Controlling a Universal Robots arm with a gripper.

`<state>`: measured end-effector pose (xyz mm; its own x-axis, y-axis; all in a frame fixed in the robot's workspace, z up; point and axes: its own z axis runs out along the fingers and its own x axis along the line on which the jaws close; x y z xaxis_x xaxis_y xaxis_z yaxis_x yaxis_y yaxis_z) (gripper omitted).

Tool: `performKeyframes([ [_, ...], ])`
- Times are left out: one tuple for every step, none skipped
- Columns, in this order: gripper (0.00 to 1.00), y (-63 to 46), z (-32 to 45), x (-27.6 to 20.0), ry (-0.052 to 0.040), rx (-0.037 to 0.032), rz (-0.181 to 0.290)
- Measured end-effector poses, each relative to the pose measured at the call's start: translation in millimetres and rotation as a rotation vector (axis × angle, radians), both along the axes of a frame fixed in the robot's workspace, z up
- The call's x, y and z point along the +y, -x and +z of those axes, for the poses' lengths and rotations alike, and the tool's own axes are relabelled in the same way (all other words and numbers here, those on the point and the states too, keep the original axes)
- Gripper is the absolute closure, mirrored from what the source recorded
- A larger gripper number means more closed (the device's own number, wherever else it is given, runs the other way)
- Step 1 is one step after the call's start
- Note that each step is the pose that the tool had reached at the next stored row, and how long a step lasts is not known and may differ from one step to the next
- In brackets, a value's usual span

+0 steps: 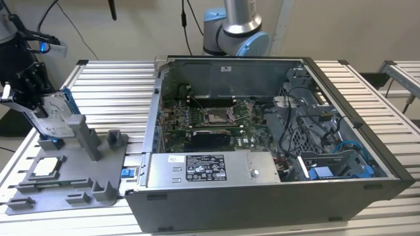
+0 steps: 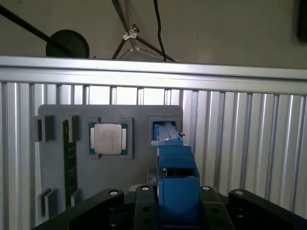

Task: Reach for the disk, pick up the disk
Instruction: 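Pick up the disk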

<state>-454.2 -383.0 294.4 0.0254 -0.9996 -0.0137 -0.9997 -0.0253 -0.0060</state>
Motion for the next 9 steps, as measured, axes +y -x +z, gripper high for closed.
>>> performKeyframes([
  [1.0,0.0,1.1,0.0,-0.0001,0.0,0.0],
  [1.0,0.0,2.4,0.0,-0.0001,0.0,0.0],
  [1.0,0.0,3.8,0.0,0.0,0.0,0.0],
  [1.0,0.0,5.1,0.0,0.0,0.0,0.0],
  [1.0,0.0,6.5,0.0,0.0,0.0,0.0],
  [1.0,0.0,7.8,0.0,0.0,0.0,0.0],
  [1.0,0.0,9.4,0.0,0.0,0.0001,0.0],
  [1.0,0.0,10.9,0.0,0.0,0.0,0.0],
  [1.0,0.0,12.4,0.0,-0.0001,-0.0001,0.0],
])
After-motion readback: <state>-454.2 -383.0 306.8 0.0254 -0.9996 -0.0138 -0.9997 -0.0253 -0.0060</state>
